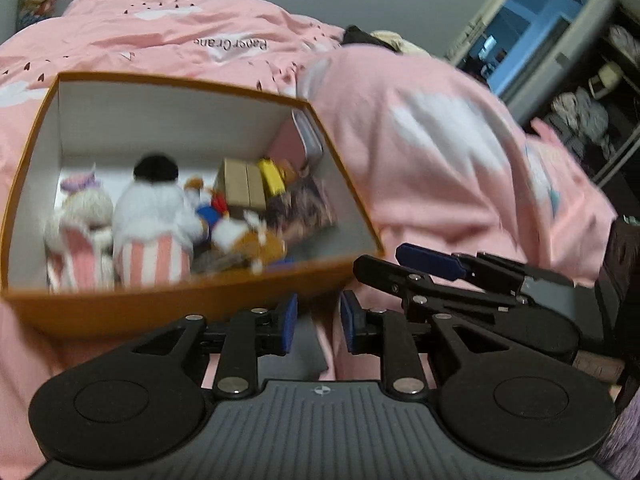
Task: Organize objects
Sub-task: 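Grasp the orange crocheted ball with the left tool while the right tool grasps the dark grey box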
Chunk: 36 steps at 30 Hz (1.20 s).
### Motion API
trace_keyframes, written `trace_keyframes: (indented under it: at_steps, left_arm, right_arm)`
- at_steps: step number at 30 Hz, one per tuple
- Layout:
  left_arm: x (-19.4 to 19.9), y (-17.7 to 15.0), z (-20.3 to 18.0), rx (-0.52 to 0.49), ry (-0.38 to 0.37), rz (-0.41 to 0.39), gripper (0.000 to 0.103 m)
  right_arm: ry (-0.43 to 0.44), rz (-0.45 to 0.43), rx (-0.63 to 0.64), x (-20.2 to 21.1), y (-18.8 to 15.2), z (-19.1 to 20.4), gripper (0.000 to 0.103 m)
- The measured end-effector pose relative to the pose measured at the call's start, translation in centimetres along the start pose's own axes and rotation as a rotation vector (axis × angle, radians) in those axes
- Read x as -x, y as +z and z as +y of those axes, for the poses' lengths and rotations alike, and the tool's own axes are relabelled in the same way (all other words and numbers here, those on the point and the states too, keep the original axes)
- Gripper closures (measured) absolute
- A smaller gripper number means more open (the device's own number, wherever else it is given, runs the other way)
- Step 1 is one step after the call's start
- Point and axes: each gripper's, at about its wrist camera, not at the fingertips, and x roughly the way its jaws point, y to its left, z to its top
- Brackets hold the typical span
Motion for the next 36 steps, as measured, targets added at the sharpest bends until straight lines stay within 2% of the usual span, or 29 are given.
trace_keyframes:
  at_steps: [5, 9, 11, 12, 13, 18, 23, 30, 32, 33, 36]
  left_arm:
    - [-0.5, -3.9, -0.5, -0.053, 0.050, 0.047, 0.070]
    - [-1.3, -6.4, -0.9, -0.084, 0.052, 0.066, 0.070]
    - [-1.9, -7.2, -1.4, -0.123, 0.082, 0.068, 0.063]
    - [-2.1, -7.6, -1.7, -0.147, 0.108, 0.069, 0.050]
    - [-2.6, -7.9, -2.0, -0.173, 0.141, 0.073, 0.047]
    - [-4.5, -9.2, -3.0, -0.255, 0.179, 0.103, 0.047]
    - [-6.5, -9.9, -3.4, -0.305, 0.283, 0.130, 0.047]
    - [-7.5, -10.2, -3.8, -0.344, 0.283, 0.133, 0.047]
    - [-7.8, -10.4, -3.9, -0.361, 0.296, 0.135, 0.053]
    - [-7.8, -10.5, -3.8, -0.358, 0.299, 0.136, 0.056]
    - [-7.3, -10.4, -3.0, -0.312, 0.278, 0.139, 0.056]
  right_arm:
    - [0.009, 0.075, -0.025, -0.4, -3.0, -0.2, 0.054]
    - [0.017, 0.059, 0.011, 0.1, -5.0, 0.5, 0.054]
    - [0.012, 0.051, 0.031, 0.1, -5.5, 1.0, 0.053]
    - [0.012, 0.051, 0.029, 0.0, -5.5, 1.0, 0.051]
    - [0.015, 0.053, 0.019, -0.2, -5.5, 0.8, 0.051]
    - [0.040, 0.065, -0.051, -0.7, -5.6, -0.4, 0.049]
    - [0.040, 0.068, -0.019, -1.2, -5.7, 0.2, 0.042]
    - [0.039, 0.080, -0.008, -1.9, -5.8, 0.3, 0.042]
    - [0.036, 0.088, 0.001, -2.1, -5.8, 0.4, 0.042]
    - [0.033, 0.093, 0.002, -2.3, -5.8, 0.5, 0.042]
    - [0.031, 0.099, 0.004, -2.4, -5.8, 0.5, 0.042]
